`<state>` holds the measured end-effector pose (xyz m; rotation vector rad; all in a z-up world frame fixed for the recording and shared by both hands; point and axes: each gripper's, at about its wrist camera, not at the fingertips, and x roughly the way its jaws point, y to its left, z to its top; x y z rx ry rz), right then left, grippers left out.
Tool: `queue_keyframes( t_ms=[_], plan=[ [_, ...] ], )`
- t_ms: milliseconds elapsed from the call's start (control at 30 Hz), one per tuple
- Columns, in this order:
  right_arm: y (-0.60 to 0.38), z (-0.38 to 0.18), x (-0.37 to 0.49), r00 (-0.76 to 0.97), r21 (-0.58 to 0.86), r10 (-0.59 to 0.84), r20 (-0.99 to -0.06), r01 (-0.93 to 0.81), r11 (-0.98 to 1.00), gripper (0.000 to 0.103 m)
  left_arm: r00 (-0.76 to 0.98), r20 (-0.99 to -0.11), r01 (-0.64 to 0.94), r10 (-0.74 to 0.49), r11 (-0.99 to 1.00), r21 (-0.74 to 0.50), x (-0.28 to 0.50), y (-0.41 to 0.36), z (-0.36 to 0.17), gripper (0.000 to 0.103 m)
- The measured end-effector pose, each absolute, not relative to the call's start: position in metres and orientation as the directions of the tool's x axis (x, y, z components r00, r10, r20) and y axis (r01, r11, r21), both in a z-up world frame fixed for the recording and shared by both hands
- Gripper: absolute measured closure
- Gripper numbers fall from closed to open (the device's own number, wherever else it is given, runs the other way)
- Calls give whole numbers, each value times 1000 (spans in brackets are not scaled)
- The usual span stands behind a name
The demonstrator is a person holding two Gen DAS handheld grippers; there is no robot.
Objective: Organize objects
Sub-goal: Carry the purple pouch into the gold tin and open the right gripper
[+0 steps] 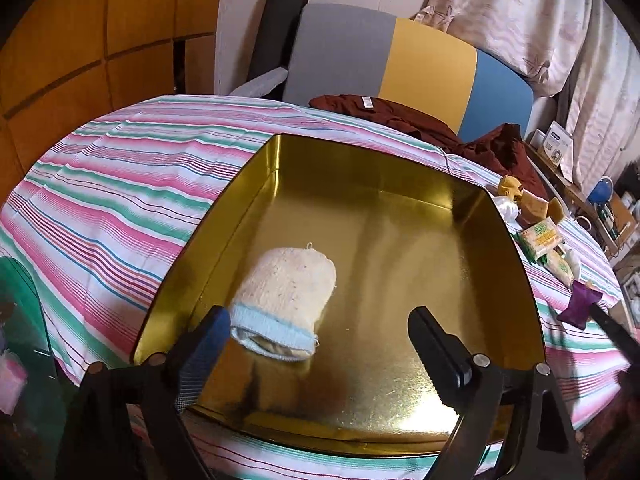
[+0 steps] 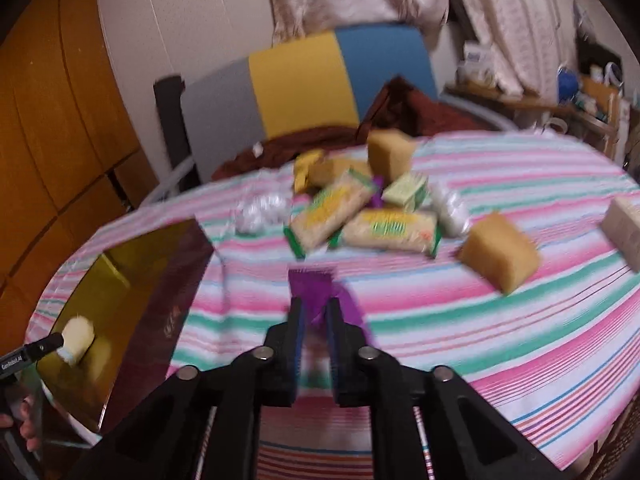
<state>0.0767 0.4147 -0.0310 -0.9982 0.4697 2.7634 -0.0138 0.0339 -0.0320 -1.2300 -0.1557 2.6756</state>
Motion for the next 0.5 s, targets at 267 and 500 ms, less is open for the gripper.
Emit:
queue_keyframes(
  t_ms=[267,500],
  plan=[
    [419,-49,56,-666,65,225,-711,-382,-922,54,-622,-749,-134,229,-973,-186,-9,36,-34,11],
    [441,-72,34,-565,-31,310,-765,-449,-893,48,-627,-741,-132,238,-971,-200,-3,32,-28,9]
  ],
)
